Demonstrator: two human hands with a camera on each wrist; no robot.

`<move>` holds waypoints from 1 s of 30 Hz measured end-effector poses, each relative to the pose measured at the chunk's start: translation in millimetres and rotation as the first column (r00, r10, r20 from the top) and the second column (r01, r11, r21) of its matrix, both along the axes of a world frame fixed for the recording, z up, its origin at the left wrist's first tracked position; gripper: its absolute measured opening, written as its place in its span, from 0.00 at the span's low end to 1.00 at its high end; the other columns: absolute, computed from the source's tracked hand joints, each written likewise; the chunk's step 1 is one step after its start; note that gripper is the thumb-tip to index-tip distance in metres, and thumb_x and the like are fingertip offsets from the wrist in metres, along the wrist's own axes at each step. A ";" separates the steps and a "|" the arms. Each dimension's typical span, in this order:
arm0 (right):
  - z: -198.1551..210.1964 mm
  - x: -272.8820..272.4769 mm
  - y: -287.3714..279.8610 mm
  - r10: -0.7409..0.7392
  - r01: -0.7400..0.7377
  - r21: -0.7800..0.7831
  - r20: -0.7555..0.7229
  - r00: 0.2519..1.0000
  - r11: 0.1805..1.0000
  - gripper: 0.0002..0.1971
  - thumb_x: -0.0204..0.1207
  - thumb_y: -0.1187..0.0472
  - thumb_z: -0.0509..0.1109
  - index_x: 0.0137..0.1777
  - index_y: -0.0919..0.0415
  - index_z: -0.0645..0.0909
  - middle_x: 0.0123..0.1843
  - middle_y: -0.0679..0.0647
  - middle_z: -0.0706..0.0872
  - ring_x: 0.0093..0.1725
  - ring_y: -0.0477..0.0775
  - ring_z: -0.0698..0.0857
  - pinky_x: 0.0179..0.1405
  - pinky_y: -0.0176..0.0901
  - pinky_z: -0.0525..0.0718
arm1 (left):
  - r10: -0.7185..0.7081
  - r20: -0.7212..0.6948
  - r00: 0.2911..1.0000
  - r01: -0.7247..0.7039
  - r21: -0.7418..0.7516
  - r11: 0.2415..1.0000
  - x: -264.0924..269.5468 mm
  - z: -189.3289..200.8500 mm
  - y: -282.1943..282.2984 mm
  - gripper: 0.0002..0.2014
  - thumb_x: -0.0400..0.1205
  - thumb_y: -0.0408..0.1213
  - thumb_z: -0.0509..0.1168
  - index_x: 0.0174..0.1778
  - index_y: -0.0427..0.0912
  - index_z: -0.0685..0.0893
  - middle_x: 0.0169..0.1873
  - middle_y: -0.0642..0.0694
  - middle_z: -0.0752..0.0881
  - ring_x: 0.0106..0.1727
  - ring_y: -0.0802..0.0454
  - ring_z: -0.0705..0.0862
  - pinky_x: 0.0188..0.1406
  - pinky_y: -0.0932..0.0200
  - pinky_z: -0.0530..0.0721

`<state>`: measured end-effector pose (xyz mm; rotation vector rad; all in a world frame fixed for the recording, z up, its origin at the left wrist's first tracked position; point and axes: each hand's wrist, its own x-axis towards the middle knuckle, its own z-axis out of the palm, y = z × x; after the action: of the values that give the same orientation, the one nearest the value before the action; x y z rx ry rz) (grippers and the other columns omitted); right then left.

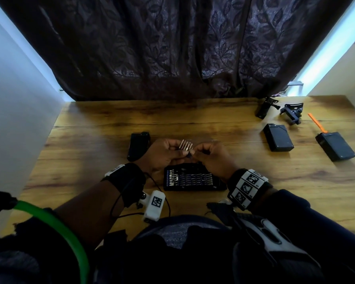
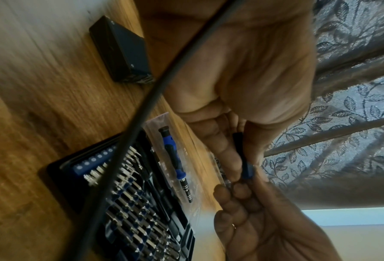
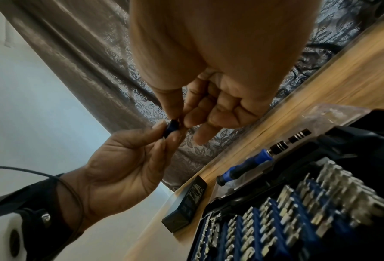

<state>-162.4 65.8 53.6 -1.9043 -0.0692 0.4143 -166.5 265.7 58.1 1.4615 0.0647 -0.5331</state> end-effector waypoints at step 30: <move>-23.9 -17.9 -10.4 -0.064 0.068 -0.097 0.046 0.997 0.993 0.06 0.82 0.62 0.71 0.46 0.56 0.89 0.42 0.54 0.92 0.43 0.60 0.91 0.45 0.69 0.90 | -0.004 -0.020 1.000 0.005 0.051 0.999 -16.4 -24.9 -28.9 0.14 0.88 0.26 0.66 0.68 0.40 0.86 0.49 0.46 0.95 0.52 0.52 0.94 0.51 0.60 0.91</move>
<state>-180.4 55.4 29.7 -2.0067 -0.0140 0.3379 -182.9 236.8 33.2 1.5062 0.0918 -0.5533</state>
